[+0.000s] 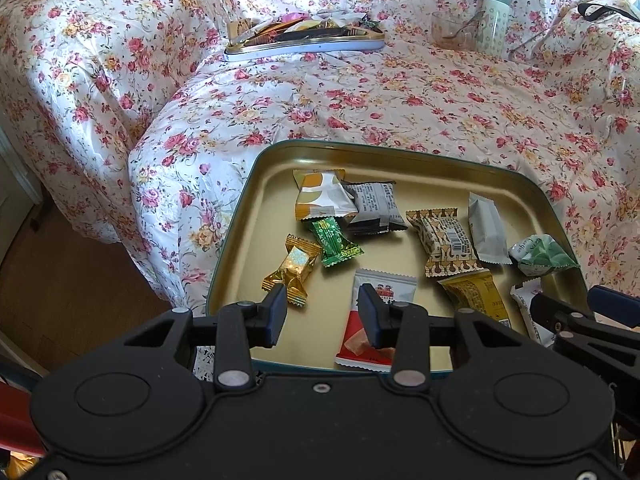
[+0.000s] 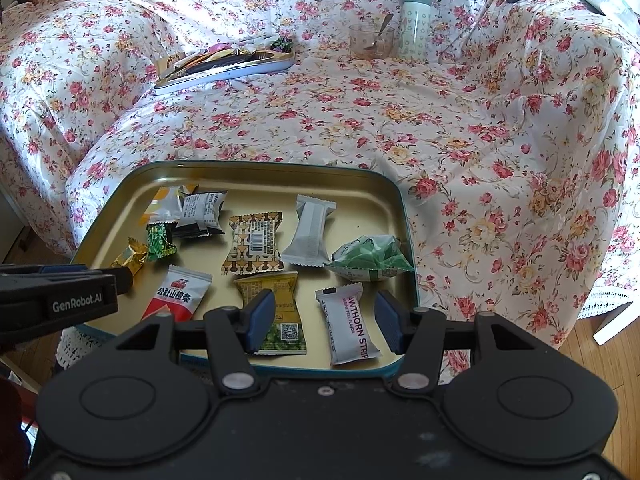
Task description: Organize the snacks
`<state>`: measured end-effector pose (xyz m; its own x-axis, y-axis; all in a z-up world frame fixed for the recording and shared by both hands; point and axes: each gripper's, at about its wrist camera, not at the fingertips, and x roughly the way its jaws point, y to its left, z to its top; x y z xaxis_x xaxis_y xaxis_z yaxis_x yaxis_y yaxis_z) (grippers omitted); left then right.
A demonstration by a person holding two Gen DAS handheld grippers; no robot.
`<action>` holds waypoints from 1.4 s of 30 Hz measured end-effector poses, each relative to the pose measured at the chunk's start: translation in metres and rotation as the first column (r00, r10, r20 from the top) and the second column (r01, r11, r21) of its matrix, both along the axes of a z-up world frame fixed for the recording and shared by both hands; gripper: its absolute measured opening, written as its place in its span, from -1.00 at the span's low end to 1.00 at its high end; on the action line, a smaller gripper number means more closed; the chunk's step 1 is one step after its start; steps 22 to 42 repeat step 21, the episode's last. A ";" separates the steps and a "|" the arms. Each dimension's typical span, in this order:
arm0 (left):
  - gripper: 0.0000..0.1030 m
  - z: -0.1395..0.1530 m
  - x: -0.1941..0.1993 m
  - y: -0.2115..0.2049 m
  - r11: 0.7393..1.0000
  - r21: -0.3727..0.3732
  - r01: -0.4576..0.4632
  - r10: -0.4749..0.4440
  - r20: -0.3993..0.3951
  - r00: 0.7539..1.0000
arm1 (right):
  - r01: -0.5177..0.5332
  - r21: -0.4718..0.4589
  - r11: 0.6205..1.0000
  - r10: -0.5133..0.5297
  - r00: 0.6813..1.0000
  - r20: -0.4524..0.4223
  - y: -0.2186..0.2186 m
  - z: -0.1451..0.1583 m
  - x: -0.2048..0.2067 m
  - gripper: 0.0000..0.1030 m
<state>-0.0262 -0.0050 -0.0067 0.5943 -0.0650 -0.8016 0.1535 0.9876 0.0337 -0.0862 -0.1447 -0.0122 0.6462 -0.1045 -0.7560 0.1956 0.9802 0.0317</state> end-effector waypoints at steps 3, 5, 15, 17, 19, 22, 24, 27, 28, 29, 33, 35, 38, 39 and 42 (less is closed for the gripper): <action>-0.04 0.000 0.000 0.000 1.000 0.001 0.000 0.000 0.001 1.000 | 0.001 -0.001 1.000 -0.001 1.000 0.001 0.000 0.000 0.000 0.11; -0.04 0.000 0.000 0.000 1.000 0.000 0.000 0.000 0.000 1.000 | 0.001 0.000 1.000 -0.001 1.000 0.001 0.000 0.000 0.000 0.11; -0.04 -0.001 0.000 -0.001 1.000 -0.001 0.007 -0.007 -0.008 1.000 | 0.000 0.000 1.000 0.000 1.000 0.000 0.000 0.000 0.000 0.11; -0.04 -0.001 0.001 -0.001 1.000 -0.002 0.007 -0.007 -0.008 1.000 | 0.000 0.001 1.000 0.000 1.000 0.000 0.000 0.000 0.000 0.11; -0.04 -0.001 0.001 -0.001 1.000 -0.002 0.007 -0.007 -0.008 1.000 | 0.000 0.001 1.000 0.000 1.000 0.000 0.000 0.000 0.000 0.11; -0.04 -0.001 0.001 -0.002 1.000 -0.001 0.008 -0.008 -0.010 1.000 | 0.000 0.001 1.000 0.000 1.000 0.000 0.000 0.000 0.000 0.11; -0.04 -0.001 0.001 -0.002 1.000 -0.001 0.008 -0.008 -0.010 1.000 | 0.000 0.001 1.000 0.000 1.000 0.000 0.000 0.000 0.000 0.11; -0.04 -0.001 0.001 -0.002 1.000 -0.001 0.008 -0.008 -0.010 1.000 | 0.000 0.001 1.000 0.000 1.000 0.000 0.000 0.000 0.000 0.11; -0.04 -0.001 0.001 -0.002 1.000 -0.001 0.008 -0.008 -0.010 1.000 | 0.000 0.001 1.000 0.000 1.000 0.000 0.000 0.000 0.000 0.11; -0.04 -0.001 0.001 -0.002 1.000 -0.001 0.008 -0.008 -0.010 1.000 | 0.000 0.001 1.000 0.000 1.000 0.000 0.000 0.000 0.000 0.11; -0.04 -0.001 0.001 -0.002 1.000 -0.001 0.008 -0.008 -0.010 1.000 | 0.000 0.001 1.000 0.000 1.000 0.000 0.000 0.000 0.000 0.11; -0.04 -0.001 0.001 -0.002 1.000 -0.001 0.008 -0.008 -0.010 1.000 | 0.000 0.001 1.000 0.000 1.000 0.000 0.000 0.000 0.000 0.11; -0.04 -0.001 0.001 -0.002 1.000 -0.001 0.008 -0.008 -0.010 1.000 | 0.000 0.001 1.000 0.000 1.000 0.000 0.000 0.000 0.000 0.11; -0.04 -0.001 0.001 -0.002 1.000 -0.001 0.008 -0.008 -0.010 1.000 | 0.000 0.001 1.000 0.000 1.000 0.000 0.000 0.000 0.000 0.11; -0.04 -0.001 0.001 -0.002 1.000 -0.001 0.008 -0.008 -0.010 1.000 | 0.000 0.001 1.000 0.000 1.000 0.000 0.000 0.000 0.000 0.11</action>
